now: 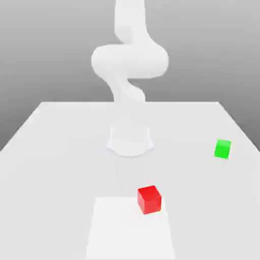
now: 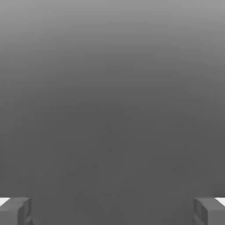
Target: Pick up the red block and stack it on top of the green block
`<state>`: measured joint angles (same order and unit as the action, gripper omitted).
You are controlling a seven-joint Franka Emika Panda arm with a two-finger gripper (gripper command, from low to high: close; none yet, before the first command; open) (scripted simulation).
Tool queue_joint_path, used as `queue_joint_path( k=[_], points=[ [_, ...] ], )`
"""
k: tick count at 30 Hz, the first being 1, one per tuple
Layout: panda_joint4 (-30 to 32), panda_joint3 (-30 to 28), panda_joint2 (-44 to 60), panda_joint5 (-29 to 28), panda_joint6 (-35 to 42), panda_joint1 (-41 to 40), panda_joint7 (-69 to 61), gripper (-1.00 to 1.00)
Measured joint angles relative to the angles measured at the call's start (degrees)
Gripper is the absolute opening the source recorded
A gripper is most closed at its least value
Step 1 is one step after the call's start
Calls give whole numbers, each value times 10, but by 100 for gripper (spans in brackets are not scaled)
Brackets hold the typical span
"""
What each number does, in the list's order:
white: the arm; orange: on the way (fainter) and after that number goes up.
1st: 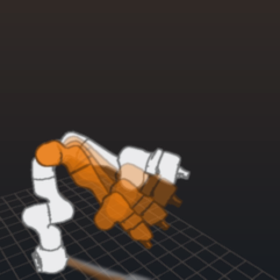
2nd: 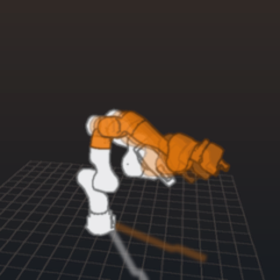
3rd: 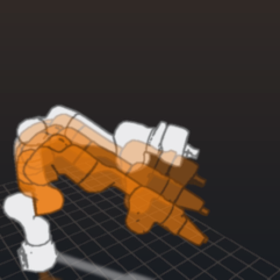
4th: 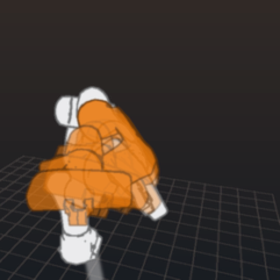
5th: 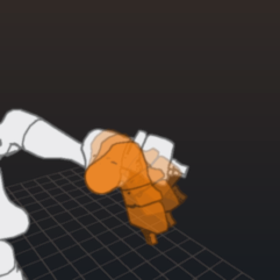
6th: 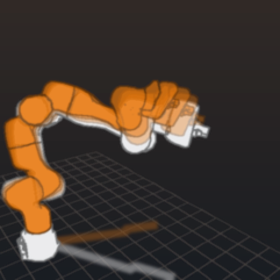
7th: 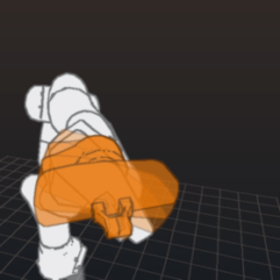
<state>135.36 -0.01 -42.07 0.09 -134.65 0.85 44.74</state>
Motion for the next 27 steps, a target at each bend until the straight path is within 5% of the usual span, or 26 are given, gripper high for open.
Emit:
queue_joint_path(
  k=[17,24,25,27],
  points=[
    [291,8,346,3,-254,66,-92,0],
    [291,4,516,-8,-394,74,-91,0],
    [289,3,529,-8,-404,75,-91,-100],
    [289,3,529,-9,-404,75,-90,-100]
  ],
)
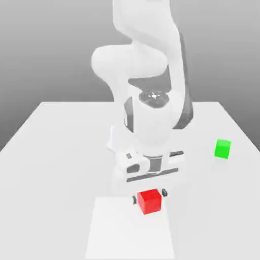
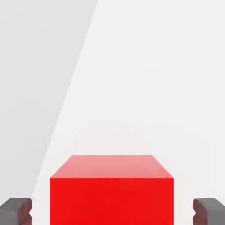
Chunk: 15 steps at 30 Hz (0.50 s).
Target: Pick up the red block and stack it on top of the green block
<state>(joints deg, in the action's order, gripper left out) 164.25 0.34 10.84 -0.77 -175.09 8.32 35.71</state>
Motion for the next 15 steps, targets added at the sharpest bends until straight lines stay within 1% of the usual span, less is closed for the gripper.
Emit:
queue_joint_path(
  k=[5,12,15],
  points=[
    [0,1,-1,-2,1,-1,2,-100],
    [19,4,-133,7,114,-1,-5,-100],
    [20,29,-162,21,141,39,-17,-100]
  ],
)
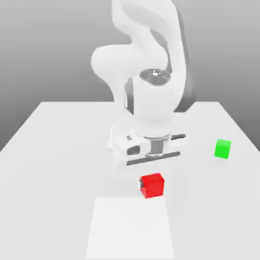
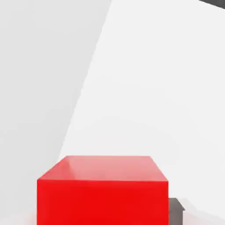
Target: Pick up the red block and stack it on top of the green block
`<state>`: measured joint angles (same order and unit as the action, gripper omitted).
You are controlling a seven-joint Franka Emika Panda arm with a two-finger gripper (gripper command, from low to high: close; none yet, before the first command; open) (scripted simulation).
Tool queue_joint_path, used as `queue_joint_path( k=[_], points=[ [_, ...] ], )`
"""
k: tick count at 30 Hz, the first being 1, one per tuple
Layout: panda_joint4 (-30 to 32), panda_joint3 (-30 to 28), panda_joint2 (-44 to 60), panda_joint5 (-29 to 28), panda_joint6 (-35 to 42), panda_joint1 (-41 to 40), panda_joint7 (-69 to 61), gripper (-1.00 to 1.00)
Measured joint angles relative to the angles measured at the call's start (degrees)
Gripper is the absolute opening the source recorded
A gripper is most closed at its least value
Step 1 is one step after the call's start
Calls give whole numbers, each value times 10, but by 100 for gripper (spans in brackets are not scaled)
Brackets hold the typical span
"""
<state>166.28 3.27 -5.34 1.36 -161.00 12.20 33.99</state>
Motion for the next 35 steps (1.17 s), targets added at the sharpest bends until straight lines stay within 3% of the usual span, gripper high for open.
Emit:
queue_joint_path(
  k=[20,26,31,35],
  points=[
    [-16,267,-77,130,83,398,-114,-100],
    [-21,319,-18,5,46,351,-28,-100],
    [-25,318,43,-114,5,318,57,-100],
    [-26,312,81,-160,-32,315,89,-100]
  ],
)
